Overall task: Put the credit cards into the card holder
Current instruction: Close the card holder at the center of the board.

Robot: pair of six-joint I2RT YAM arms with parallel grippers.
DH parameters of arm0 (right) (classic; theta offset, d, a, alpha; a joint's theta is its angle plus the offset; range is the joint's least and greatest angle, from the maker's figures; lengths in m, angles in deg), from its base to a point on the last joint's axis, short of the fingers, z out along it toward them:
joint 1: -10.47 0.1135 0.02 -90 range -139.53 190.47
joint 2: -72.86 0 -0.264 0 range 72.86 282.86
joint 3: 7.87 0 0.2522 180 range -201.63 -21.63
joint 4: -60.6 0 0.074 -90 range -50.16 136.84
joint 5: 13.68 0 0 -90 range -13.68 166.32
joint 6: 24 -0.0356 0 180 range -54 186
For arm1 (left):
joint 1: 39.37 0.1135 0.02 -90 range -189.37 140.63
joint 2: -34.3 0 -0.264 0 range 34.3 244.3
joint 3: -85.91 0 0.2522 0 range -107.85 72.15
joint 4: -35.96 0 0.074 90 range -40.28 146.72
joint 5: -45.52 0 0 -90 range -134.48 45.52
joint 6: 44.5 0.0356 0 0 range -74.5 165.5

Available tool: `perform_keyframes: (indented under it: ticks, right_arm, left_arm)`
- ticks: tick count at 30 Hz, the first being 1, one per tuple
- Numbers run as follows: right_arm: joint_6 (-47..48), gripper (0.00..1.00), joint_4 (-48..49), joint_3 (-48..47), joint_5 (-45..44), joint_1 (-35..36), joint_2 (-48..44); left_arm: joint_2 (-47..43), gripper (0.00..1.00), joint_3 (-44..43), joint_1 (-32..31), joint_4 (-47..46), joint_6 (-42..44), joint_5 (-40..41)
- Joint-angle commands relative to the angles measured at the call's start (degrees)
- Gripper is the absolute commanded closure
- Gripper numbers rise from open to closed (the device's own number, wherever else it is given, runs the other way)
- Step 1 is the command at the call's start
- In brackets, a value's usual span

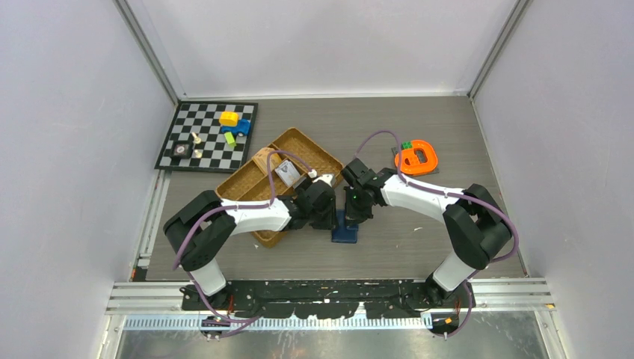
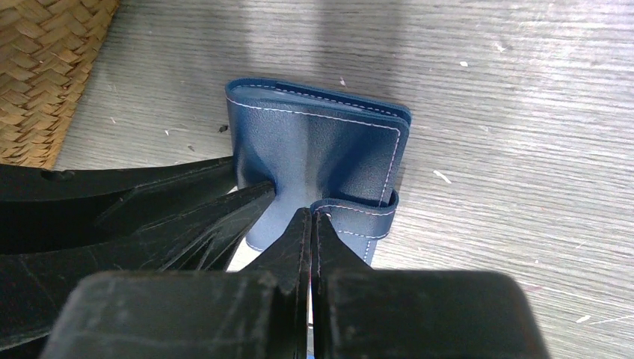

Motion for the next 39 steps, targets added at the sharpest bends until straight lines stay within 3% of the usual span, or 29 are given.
perform_keyframes:
  ticks: [1,28,39]
  right_arm:
    - [0.28,1.0,-1.04,-1.1,-2.12,0.33,-1.01]
    - [0.17,0.99,0.67,-2.73,-6.98,0.33,-0.02]
    - [0.14,1.0,2.75,-0.97,-0.61,0.45,0.57]
  left_arm:
    - [1.13,0.79,0.69,-0.34,7.03,2.57,1.6]
    - [0.88,0.79,0.91,-0.3,7.08,2.54,1.56]
    - [1.03,0.79,0.87,-0.34,7.12,2.54,1.61]
